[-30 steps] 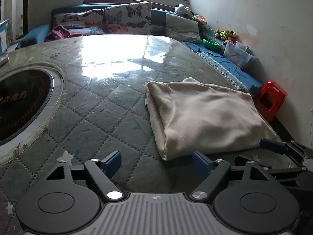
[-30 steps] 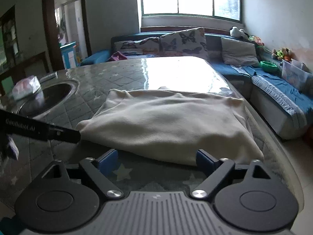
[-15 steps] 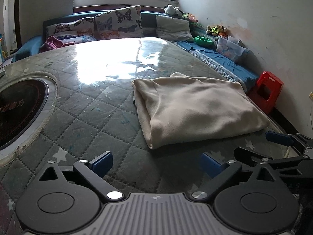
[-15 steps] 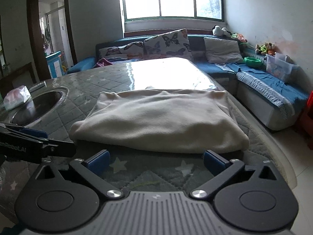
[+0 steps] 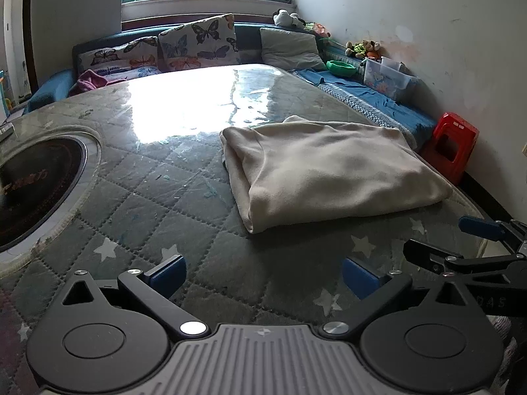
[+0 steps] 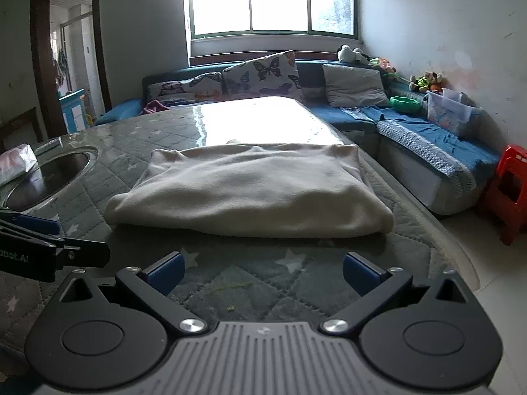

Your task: Fold clothes

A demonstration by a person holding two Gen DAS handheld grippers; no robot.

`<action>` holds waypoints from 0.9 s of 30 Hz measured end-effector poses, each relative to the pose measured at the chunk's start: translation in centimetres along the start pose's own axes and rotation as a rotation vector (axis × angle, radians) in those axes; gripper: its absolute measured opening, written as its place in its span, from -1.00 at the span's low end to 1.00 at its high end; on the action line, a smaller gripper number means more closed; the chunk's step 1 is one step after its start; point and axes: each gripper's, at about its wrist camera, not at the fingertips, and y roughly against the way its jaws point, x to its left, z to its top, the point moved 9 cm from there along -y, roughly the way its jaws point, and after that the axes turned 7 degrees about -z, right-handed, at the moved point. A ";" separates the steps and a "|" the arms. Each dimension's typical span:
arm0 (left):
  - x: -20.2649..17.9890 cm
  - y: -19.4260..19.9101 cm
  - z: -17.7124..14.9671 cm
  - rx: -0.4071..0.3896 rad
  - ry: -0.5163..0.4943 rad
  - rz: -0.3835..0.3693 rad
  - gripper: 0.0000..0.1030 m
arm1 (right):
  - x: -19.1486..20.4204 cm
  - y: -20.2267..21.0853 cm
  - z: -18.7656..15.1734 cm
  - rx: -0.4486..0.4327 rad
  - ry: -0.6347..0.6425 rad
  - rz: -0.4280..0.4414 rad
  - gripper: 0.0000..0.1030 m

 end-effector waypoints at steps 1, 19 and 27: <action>-0.1 0.0 -0.1 -0.001 -0.003 0.000 0.99 | 0.0 0.1 0.0 -0.002 -0.003 -0.002 1.00; -1.3 0.2 -0.8 0.003 -0.051 0.008 0.99 | 0.0 0.7 -0.3 -0.011 -0.016 -0.002 1.00; -1.5 0.1 -1.0 0.007 -0.068 0.013 0.99 | 0.1 0.7 -0.3 -0.011 -0.017 -0.001 1.00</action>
